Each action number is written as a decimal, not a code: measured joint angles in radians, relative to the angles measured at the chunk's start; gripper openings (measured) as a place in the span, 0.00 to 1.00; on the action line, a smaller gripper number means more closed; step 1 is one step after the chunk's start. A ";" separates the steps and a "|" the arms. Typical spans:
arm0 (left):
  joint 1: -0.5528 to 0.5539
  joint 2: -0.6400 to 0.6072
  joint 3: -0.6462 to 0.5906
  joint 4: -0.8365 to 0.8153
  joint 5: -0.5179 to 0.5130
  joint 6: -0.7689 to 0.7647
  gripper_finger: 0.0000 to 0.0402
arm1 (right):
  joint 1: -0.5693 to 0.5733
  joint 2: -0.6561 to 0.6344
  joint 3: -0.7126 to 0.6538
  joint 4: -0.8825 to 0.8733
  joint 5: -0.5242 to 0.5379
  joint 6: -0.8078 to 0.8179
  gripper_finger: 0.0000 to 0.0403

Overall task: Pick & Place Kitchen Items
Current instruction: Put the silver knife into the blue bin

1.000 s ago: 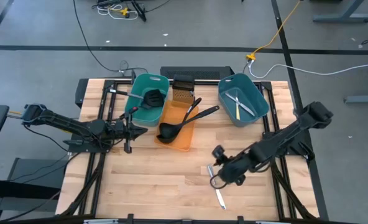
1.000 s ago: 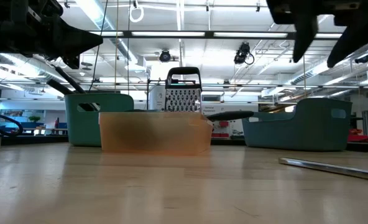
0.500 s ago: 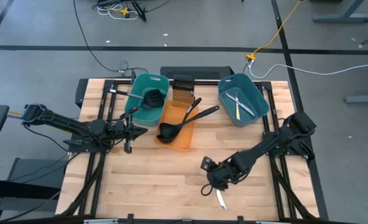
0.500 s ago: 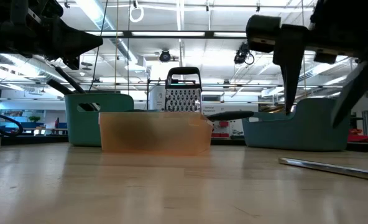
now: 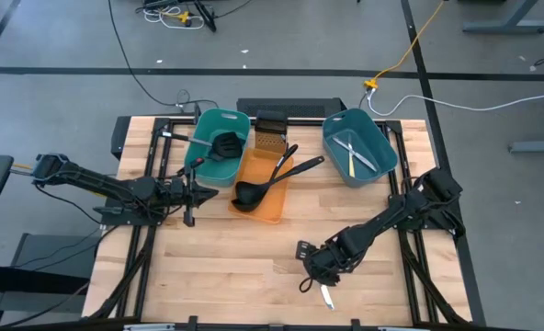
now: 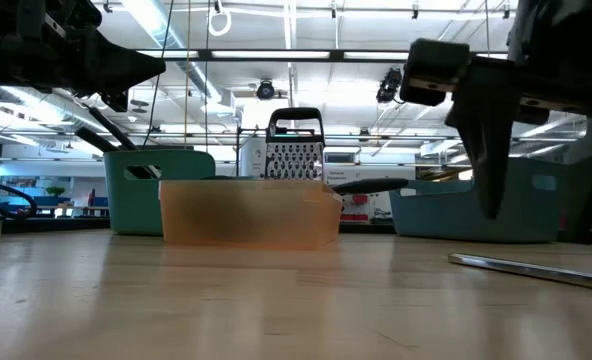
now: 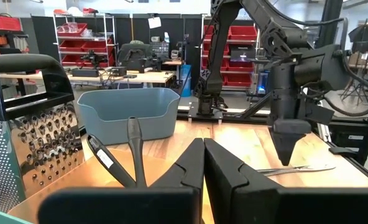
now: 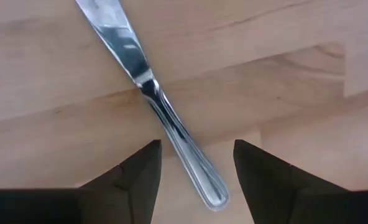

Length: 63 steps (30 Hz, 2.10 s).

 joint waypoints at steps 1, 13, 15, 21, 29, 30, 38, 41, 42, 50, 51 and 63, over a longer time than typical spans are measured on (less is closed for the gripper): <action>0.000 0.000 0.000 0.000 0.000 0.000 0.03 | 0.000 0.000 -0.006 0.010 -0.008 0.000 0.52; 0.000 0.000 0.000 0.000 0.000 0.003 0.03 | -0.013 0.000 -0.072 0.118 -0.045 -0.043 0.52; 0.000 0.000 0.000 0.000 0.000 0.003 0.03 | -0.019 0.000 -0.072 0.126 -0.055 -0.054 0.52; 0.000 0.000 0.000 0.000 0.000 0.003 0.03 | -0.035 0.020 -0.072 0.170 -0.140 -0.054 0.52; 0.000 0.000 0.000 -0.010 0.000 0.024 0.03 | -0.016 0.024 -0.071 0.163 -0.064 -0.111 0.52; 0.000 0.000 0.000 -0.011 0.000 0.027 0.03 | -0.009 0.021 -0.071 0.162 -0.046 -0.131 0.52; 0.000 0.000 0.000 -0.016 0.000 0.027 0.03 | 0.028 0.010 -0.073 0.151 -0.003 -0.213 0.51; 0.000 0.000 0.000 -0.017 0.000 0.027 0.03 | 0.026 0.009 -0.073 0.149 -0.002 -0.212 0.48; 0.000 0.000 0.000 -0.017 0.000 0.028 0.03 | 0.020 0.009 -0.073 0.142 -0.011 -0.212 0.47; 0.000 0.000 0.000 -0.023 0.000 0.029 0.03 | -0.010 0.059 -0.068 0.123 -0.088 -0.214 0.42; 0.000 0.000 0.000 -0.024 0.000 0.030 0.03 | -0.011 0.065 -0.068 0.123 -0.088 -0.212 0.42; 0.000 0.000 0.000 -0.023 0.000 0.052 0.03 | -0.084 0.092 -0.070 0.156 -0.329 0.097 0.30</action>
